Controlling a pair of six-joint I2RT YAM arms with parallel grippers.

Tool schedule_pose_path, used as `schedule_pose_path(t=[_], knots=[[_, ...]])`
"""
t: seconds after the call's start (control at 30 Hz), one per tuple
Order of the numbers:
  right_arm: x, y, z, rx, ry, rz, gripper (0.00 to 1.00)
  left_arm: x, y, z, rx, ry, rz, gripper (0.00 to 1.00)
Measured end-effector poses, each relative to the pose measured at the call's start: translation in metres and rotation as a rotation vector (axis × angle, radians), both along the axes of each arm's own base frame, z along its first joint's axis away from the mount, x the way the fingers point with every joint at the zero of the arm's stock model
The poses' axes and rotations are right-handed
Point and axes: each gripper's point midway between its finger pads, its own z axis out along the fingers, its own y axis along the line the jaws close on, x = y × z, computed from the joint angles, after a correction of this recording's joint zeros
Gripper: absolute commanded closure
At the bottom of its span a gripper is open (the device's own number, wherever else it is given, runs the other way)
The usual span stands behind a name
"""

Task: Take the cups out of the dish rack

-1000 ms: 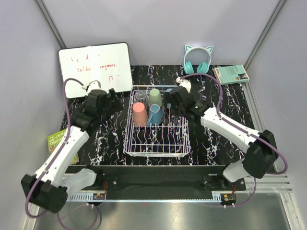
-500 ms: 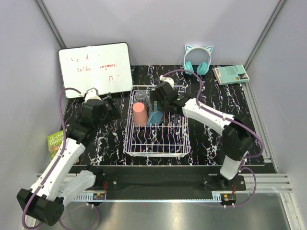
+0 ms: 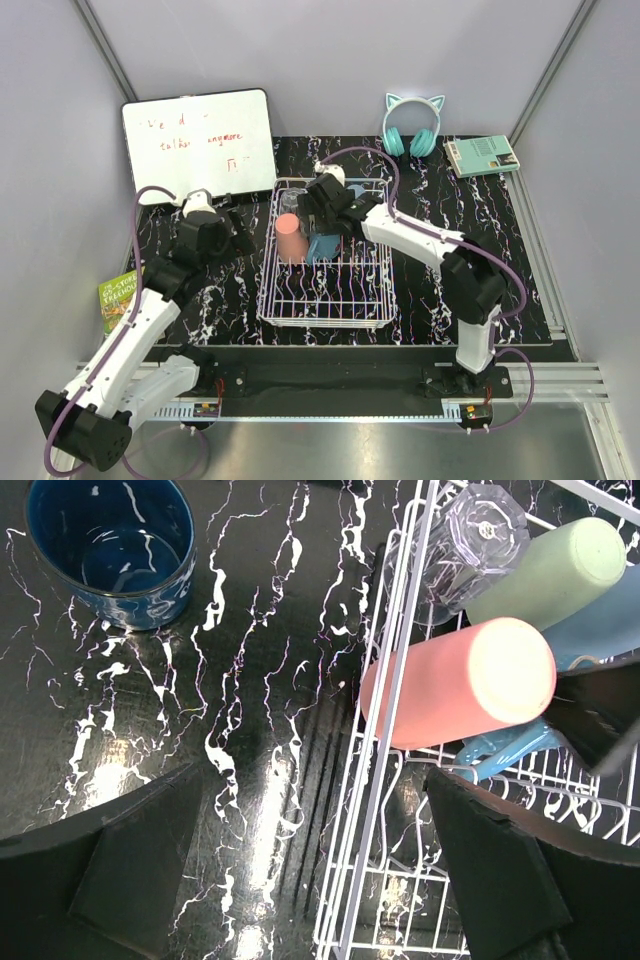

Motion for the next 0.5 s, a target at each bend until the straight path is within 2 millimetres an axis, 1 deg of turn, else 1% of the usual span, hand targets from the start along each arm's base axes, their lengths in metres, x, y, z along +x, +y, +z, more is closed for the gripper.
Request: schedule_pose_path(t=[0.2,0.23,0.27,0.3,0.33,0.43,0.47,0.5], knots=[[-0.001,-0.007,-0.038,-0.086,0.055,-0.008,0.0,0.0,-0.001,-0.002,0.004,0.008,-0.004,0.01],[-0.002,-0.008,-0.042,-0.095,0.063,-0.008,0.02,0.0,-0.001,-0.004,0.006,0.013,-0.005,0.01],[-0.002,-0.008,-0.045,-0.101,0.067,-0.009,0.07,0.0,-0.002,-0.004,0.007,0.017,-0.006,0.01],[-0.002,-0.009,-0.047,-0.106,0.07,-0.008,0.14,0.0,-0.002,-0.006,0.009,0.021,-0.006,0.01],[-0.003,-0.009,-0.048,-0.109,0.071,-0.007,0.32,0.0,-0.002,-0.006,0.009,0.023,-0.007,0.01],[0.0,-0.008,-0.046,-0.107,0.059,-0.011,0.54,0.001,-0.003,-0.008,0.012,0.03,-0.011,0.01],[0.0,-0.009,-0.046,-0.109,0.057,-0.015,0.75,0.0,-0.004,-0.008,0.012,0.03,-0.012,0.01],[0.001,-0.01,-0.046,-0.114,0.054,-0.015,0.89,0.0,-0.004,-0.008,0.012,0.03,-0.013,0.01]])
